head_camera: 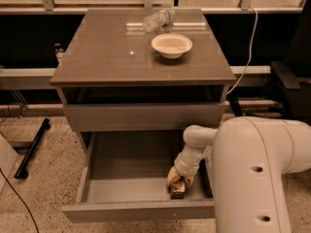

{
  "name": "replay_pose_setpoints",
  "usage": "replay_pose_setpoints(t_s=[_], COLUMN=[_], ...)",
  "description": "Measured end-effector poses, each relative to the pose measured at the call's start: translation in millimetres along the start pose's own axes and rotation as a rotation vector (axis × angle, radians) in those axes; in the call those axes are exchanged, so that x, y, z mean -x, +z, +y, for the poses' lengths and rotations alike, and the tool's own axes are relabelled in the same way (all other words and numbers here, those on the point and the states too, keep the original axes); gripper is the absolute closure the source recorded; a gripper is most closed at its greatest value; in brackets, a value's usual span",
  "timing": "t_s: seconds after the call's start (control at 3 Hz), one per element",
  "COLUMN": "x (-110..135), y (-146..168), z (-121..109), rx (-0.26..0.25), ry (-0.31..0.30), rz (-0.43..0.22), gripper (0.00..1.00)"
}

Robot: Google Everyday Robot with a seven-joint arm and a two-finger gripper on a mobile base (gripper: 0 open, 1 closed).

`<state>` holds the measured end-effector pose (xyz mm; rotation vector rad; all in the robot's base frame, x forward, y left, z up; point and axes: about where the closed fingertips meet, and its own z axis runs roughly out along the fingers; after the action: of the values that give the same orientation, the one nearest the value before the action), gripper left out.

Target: Pick orange can from middle drawer and place on counter

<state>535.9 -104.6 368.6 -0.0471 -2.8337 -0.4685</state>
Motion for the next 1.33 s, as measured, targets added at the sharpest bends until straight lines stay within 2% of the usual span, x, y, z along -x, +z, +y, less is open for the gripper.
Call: replay_pose_setpoints(t_s=[0.33, 0.67, 1.0, 1.33], x=[-19, -19, -20, -34], y=[-53, -95, -84, -94], z=[11, 23, 27, 41], rx=[0.022, 0.018, 0.037, 0.068], ry=[-0.088, -0.122, -0.150, -0.254], rz=[-0.087, -0.152, -0.122, -0.104], gripper=[1.00, 0.82, 0.76, 0.98])
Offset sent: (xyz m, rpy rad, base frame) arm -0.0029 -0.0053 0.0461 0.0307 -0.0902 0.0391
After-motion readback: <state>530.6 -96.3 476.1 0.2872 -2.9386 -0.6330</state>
